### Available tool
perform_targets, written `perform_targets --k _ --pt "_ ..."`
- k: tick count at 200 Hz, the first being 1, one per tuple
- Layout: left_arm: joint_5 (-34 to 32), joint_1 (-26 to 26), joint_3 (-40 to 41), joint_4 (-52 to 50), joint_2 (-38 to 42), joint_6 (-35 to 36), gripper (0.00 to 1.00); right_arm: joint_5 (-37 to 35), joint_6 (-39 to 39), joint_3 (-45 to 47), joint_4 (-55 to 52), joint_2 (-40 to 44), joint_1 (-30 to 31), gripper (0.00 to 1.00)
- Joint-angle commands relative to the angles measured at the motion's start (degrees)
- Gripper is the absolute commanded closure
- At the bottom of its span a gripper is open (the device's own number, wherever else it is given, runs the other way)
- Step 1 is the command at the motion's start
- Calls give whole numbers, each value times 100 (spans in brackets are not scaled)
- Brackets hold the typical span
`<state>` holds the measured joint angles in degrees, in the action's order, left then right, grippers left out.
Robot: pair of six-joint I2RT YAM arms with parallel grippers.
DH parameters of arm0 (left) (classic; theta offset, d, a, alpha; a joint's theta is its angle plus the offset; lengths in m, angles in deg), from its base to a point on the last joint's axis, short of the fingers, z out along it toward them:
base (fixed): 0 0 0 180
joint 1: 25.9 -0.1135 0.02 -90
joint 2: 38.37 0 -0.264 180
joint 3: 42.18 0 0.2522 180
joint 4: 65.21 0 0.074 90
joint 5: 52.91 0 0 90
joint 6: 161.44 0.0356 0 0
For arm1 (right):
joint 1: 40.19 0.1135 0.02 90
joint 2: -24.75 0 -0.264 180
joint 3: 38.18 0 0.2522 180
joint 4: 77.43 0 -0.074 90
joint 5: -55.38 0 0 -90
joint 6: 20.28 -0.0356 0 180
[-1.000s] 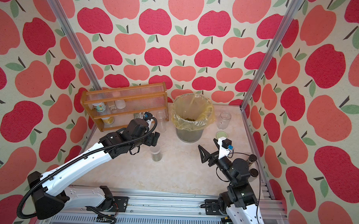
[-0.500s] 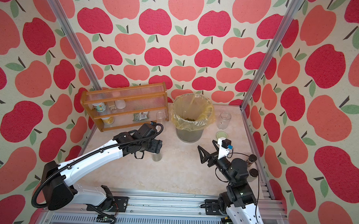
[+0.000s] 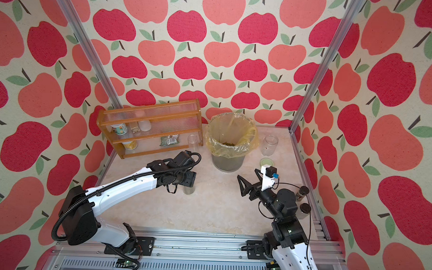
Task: Empty moldy mung beans from jars
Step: Pick up the jar from the center of the board.
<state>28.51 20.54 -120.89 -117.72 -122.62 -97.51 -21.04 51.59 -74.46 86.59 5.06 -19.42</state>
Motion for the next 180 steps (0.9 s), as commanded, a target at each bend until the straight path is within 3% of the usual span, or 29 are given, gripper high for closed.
perform_targets --k 1,39,78,152,180 --pt "-83 23 -35 -28 -115 -63 27 75 -26 65 99 3 5 1" --pt "-104 -37 -18 -41 -231 -79 29 63 5 59 43 39 5 1" --pt "-4 -150 17 -4 -353 -92 39 50 29 36 -11 44 3 1" --pt "70 -173 -9 -194 -418 -91 42 37 28 32 -44 52 1 1" --pt "-14 -141 24 -292 -280 -122 37 31 22 39 -25 35 3 1"
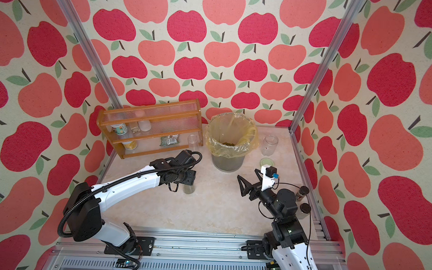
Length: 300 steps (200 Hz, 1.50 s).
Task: Empty moldy mung beans from jars
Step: Pick up the jar from the center of the board.
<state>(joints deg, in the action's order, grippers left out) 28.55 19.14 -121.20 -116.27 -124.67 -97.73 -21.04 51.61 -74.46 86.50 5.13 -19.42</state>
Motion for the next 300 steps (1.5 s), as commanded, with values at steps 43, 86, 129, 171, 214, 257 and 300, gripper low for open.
perform_targets --k 43,86,129,171,214,257,300 --pt "-244 72 88 -549 -4 -192 28 7 1 63 33 18 5 1" --pt "-385 87 89 -621 0 -240 20 -43 8 62 -7 29 1 1" --pt "-384 84 118 -518 -116 -219 22 -51 9 87 -2 37 4 1" --pt "-352 51 118 -442 -280 -192 23 -41 18 99 2 30 5 1" --pt "-317 -49 131 -349 -263 -141 28 -27 52 97 -39 45 4 1" --pt "-152 -78 136 -352 -183 -79 46 -42 103 62 -103 114 6 1" --pt "-72 -115 -27 -674 466 78 50 66 145 57 -36 169 5 1"
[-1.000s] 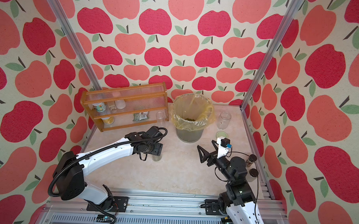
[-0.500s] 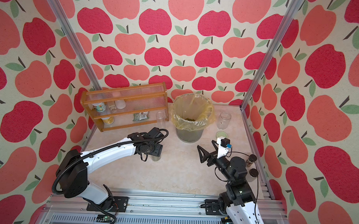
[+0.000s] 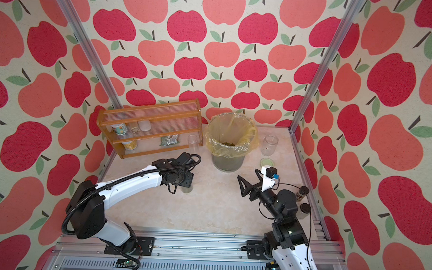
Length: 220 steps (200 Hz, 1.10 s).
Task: Empty moldy mung beans from jars
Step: Pick up the jar from the center of the board.
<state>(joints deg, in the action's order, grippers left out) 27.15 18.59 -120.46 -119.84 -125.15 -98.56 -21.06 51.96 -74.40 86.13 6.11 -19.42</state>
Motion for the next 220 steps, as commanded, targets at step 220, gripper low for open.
perform_targets --k 220 --pt "2509 -556 -6918 -1738 -1064 980 51 758 718 -1093 2350 -1655 -4 1"
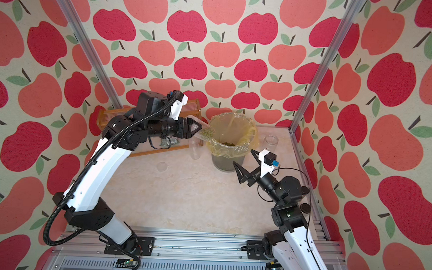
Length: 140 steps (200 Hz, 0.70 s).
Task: Empty moldy mung beans from jars
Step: Pick up the jar from the center of the board.
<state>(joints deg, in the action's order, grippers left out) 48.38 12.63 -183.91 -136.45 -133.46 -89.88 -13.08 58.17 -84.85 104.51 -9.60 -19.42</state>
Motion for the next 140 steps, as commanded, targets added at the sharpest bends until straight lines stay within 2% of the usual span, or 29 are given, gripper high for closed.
perform_targets --k 1,60,79,95,140 --pt "393 41 -599 -87 -253 112 51 -47 99 -44 516 -91 -4 1" --pt "778 45 -1723 -429 -834 50 51 289 226 238 1521 -325 -47 1" --pt "816 13 -1794 -428 -847 3 51 732 117 327 2101 -453 -73 7" --pt "862 -6 -1802 -385 -834 -28 51 1045 4 269 2417 -667 -74 7" --pt "1356 -27 -1801 -285 -968 -195 51 988 128 103 2985 -1327 -91 6"
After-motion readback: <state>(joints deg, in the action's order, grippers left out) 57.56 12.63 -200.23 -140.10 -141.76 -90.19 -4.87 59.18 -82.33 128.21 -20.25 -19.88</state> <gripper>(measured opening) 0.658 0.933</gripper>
